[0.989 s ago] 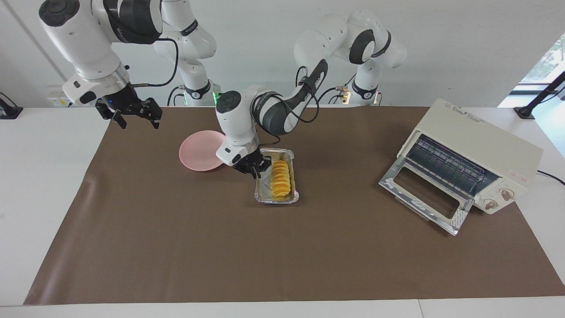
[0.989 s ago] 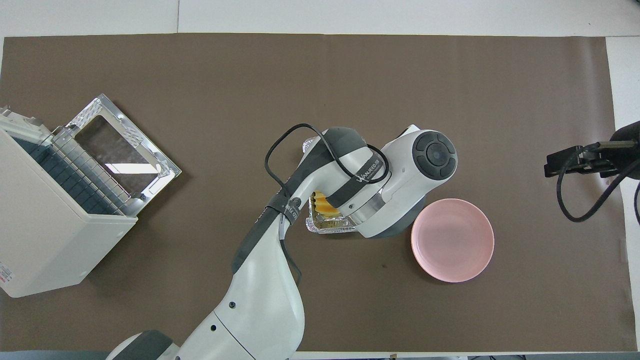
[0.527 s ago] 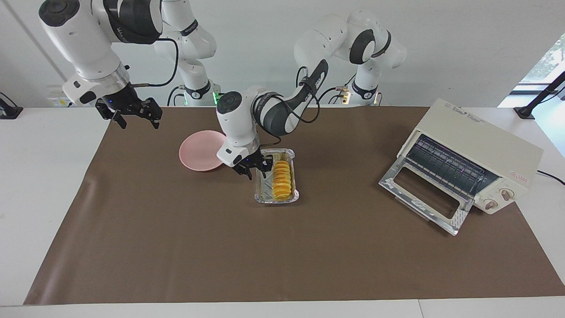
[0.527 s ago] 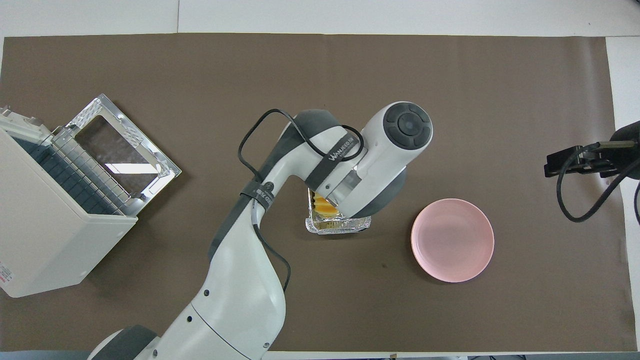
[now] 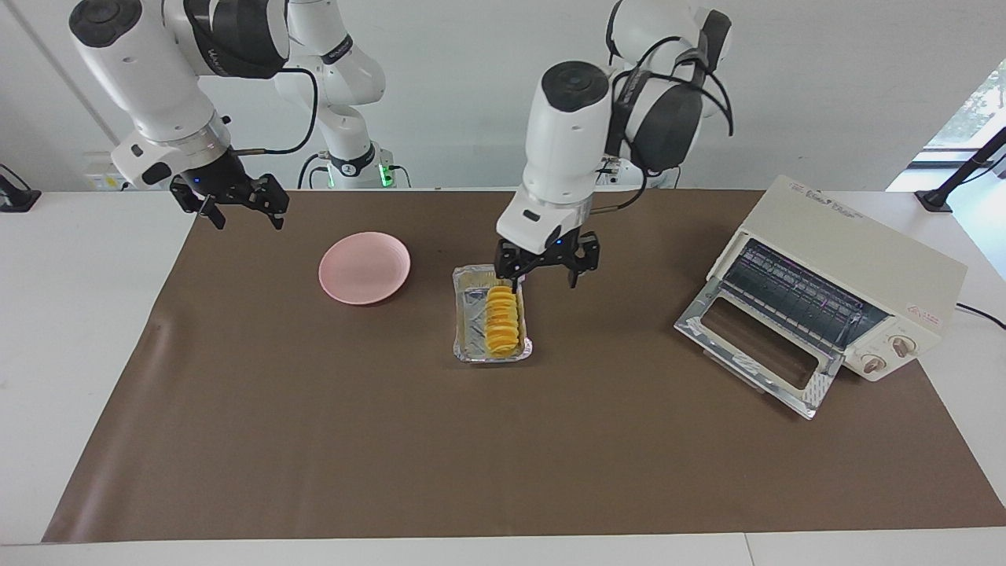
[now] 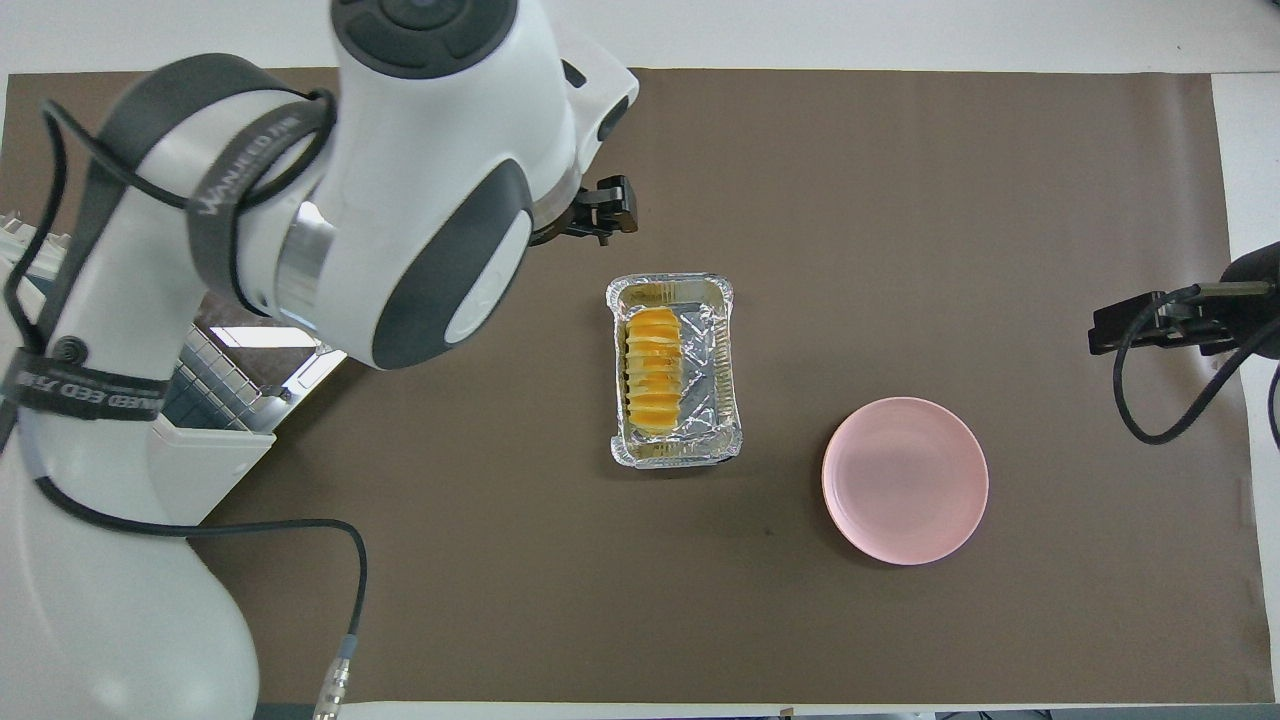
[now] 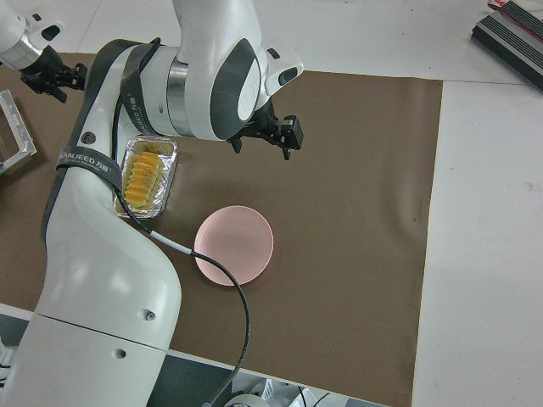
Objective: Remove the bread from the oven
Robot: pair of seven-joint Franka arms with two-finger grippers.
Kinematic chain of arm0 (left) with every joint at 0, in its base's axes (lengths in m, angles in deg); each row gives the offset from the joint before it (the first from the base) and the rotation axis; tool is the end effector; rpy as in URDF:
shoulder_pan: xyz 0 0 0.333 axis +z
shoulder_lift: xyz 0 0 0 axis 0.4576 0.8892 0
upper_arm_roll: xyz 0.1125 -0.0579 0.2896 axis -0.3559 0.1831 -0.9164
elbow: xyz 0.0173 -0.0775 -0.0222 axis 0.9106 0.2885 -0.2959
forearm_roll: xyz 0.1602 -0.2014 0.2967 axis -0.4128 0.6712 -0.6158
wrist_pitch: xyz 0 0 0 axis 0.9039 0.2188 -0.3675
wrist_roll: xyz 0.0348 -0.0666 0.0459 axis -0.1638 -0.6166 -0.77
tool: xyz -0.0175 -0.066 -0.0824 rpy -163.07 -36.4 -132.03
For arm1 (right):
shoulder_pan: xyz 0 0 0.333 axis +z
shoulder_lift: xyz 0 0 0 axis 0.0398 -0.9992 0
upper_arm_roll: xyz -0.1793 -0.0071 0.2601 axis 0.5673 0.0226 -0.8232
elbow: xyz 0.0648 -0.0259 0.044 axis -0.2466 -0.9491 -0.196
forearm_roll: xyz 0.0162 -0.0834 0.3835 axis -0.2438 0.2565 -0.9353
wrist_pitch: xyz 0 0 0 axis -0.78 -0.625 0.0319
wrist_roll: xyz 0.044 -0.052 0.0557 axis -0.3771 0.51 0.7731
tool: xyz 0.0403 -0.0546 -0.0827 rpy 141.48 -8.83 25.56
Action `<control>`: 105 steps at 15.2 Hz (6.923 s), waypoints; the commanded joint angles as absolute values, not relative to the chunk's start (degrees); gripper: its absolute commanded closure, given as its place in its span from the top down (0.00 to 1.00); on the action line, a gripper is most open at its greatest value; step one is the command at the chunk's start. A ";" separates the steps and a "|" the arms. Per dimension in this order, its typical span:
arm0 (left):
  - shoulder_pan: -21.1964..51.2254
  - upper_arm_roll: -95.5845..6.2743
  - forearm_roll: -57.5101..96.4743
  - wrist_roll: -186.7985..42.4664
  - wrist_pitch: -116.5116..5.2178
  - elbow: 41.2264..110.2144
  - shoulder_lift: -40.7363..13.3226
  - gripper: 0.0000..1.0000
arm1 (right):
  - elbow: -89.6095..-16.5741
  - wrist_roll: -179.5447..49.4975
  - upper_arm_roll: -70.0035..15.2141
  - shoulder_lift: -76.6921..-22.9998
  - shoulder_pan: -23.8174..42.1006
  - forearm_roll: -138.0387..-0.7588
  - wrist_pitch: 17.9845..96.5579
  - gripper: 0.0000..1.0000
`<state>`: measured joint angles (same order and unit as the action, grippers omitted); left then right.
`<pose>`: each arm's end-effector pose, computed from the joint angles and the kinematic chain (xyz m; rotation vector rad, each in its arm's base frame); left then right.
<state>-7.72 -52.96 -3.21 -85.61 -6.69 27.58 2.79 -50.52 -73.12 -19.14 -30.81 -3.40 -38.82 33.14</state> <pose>0.5848 -0.3577 0.5758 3.1211 -0.0394 0.0447 0.5326 -0.0204 0.5751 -3.1363 0.0597 0.1101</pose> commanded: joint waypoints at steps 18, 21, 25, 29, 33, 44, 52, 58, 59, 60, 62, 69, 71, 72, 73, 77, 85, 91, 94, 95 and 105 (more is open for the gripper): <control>17.30 -51.81 -2.49 -56.05 10.40 46.94 -22.27 1.00 | -52.07 -71.97 -20.28 -29.33 -3.34 -38.19 33.01 1.00; 19.40 -49.10 -2.58 -55.40 11.63 47.64 -23.94 1.00 | -58.57 -73.46 -20.54 -26.43 -2.82 -42.49 37.57 1.00; 20.55 -48.47 -2.75 -55.58 10.58 50.29 -25.26 1.00 | -65.26 -80.92 -20.72 -25.97 5.52 -42.50 44.16 1.00; 20.81 -48.91 -2.75 -55.15 8.92 50.37 -25.70 1.00 | -66.15 -81.72 -20.72 -31.06 11.94 -42.41 53.46 1.00; 21.34 -48.91 -2.84 -55.14 7.07 50.37 -25.18 1.00 | -66.32 -88.48 -20.72 -37.92 16.95 -42.41 64.37 1.00; 21.43 -48.21 -4.42 -55.41 2.06 57.22 -23.94 1.00 | -66.06 -100.43 -20.72 -48.83 25.04 -42.41 74.66 1.00; 21.78 -48.82 -4.51 -55.32 1.79 58.37 -23.77 1.00 | -67.64 -106.23 -20.72 -49.80 25.14 -42.41 77.21 0.51; 21.78 -48.83 -4.69 -55.84 1.70 57.76 -24.29 1.00 | -69.40 -107.39 -20.72 -49.80 25.23 -42.32 80.65 0.00; 21.78 -48.83 -4.69 -55.93 1.70 57.58 -24.99 1.00 | -69.31 -107.04 -20.72 -49.88 25.14 -42.32 80.56 0.00; 21.70 -48.83 -4.86 -55.76 1.70 57.58 -25.69 1.00 | -69.14 -106.25 -20.72 -49.80 24.96 -42.32 80.56 0.00; 21.78 -48.83 -4.86 -55.84 1.96 57.66 -26.49 1.00 | -68.52 -103.62 -20.46 -49.19 23.74 -42.32 79.60 0.00; 21.78 -48.83 -4.86 -55.93 2.14 57.66 -26.58 1.00 | -62.46 -80.80 -20.55 -45.75 7.41 -48.71 65.90 0.00; 21.70 -48.83 -4.86 -55.93 2.14 57.66 -26.58 1.00 | -62.37 -73.94 -20.46 -45.84 2.84 -52.59 65.27 0.00; 21.69 -48.83 -4.86 -55.84 2.14 57.66 -26.58 1.00 | -62.45 -71.90 -20.46 -45.84 0.64 -52.69 65.18 0.00; 21.69 -48.74 -4.86 -55.84 2.14 57.66 -26.58 1.00 | -62.54 -71.18 -20.46 -45.84 -1.04 -52.78 64.66 0.00; 21.69 -48.83 -4.86 -55.93 2.14 57.66 -26.58 1.00 | -62.72 -67.85 -20.46 -46.63 -4.73 -52.87 65.53 0.00; 21.69 -48.83 -4.86 -55.93 2.14 57.66 -26.58 1.00 | -65.88 -63.71 -20.46 -47.69 -5.72 -57.17 68.96 0.00; 21.69 -48.83 -4.86 -55.84 2.14 57.66 -26.58 1.00 | -68.87 -62.39 -20.55 -48.13 -5.10 -57.35 73.70 0.00; 21.69 -48.83 -4.86 -55.93 2.14 57.66 -26.58 1.00 | -68.96 -62.39 -20.55 -48.65 -5.10 -57.35 73.71 0.00; 21.69 -48.83 -4.86 -55.93 2.14 57.75 -26.58 1.00 | -68.70 -62.39 -20.55 -48.65 -5.10 -57.35 73.18 0.33; 21.69 -48.83 -4.86 -55.93 2.14 57.66 -26.58 1.00 | -61.48 -67.37 -20.63 -45.67 -1.52 -51.38 62.89 1.00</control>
